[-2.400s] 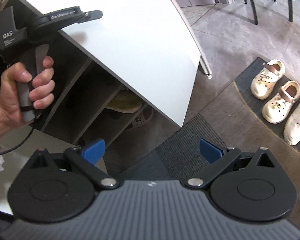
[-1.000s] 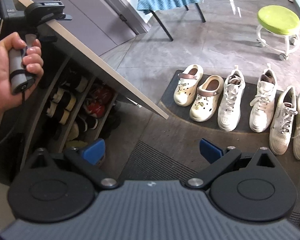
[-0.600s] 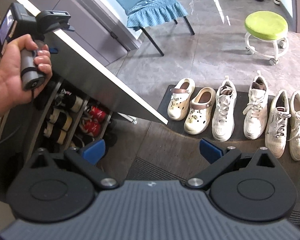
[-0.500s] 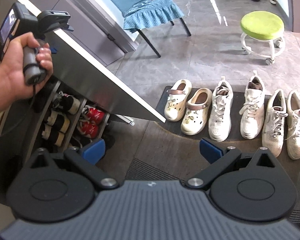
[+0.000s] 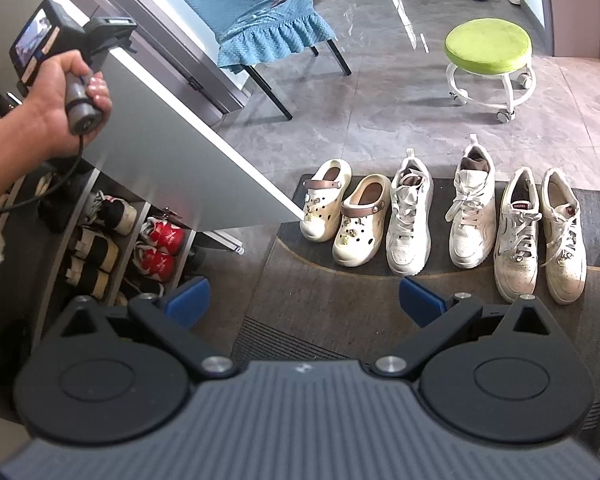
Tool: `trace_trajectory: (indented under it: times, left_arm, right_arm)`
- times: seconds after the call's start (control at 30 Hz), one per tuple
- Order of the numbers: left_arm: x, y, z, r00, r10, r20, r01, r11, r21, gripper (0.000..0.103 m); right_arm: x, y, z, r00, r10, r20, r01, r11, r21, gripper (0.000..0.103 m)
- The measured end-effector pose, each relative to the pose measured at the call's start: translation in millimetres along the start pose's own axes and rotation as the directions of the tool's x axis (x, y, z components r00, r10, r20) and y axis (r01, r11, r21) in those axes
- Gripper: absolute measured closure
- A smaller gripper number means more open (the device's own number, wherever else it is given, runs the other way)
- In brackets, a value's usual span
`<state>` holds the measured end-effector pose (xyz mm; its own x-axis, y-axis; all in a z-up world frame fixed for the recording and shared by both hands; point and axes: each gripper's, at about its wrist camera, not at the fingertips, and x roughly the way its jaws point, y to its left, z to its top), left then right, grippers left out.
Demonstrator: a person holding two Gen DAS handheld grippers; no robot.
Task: Organize scattered shoes
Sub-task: 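Move the right tool down toward the cream clogs on the mat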
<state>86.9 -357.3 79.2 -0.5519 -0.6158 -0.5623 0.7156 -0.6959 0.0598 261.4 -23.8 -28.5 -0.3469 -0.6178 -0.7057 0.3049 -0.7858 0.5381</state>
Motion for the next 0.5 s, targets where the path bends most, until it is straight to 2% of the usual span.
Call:
trace_trajectory:
  times: [0.13,0.27,0.33,0.43,0.5]
  left_arm:
    - [-18,19,-5,0.997,-0.08,0.001,0.08,0.997,0.02,0.016]
    - [-55,31,-27,0.987,-0.16,0.026,0.158,0.984,0.081,0.015]
    - [-72,40,-43,0.984,-0.174,0.021,0.171,0.979,0.108,0.013]
    - [-89,59,-71,0.985,-0.172,-0.027,0.174,0.977,0.127,0.012]
    - [-96,77,-92,0.985,-0.156,-0.076,0.164,0.98,0.115,0.012]
  right_arm:
    - [5,3,4,1.0,0.001,0.005,-0.001,1.0,-0.013,0.0]
    - [15,13,8,1.0,-0.002,0.001,0.002,0.999,-0.037,0.0]
    - [22,24,13,1.0,-0.014,-0.003,0.014,0.998,-0.06,0.0]
    - [33,40,20,0.999,-0.033,-0.009,0.032,0.995,-0.096,0.0]
    - [47,49,33,0.998,-0.057,-0.028,0.056,0.997,-0.058,0.0]
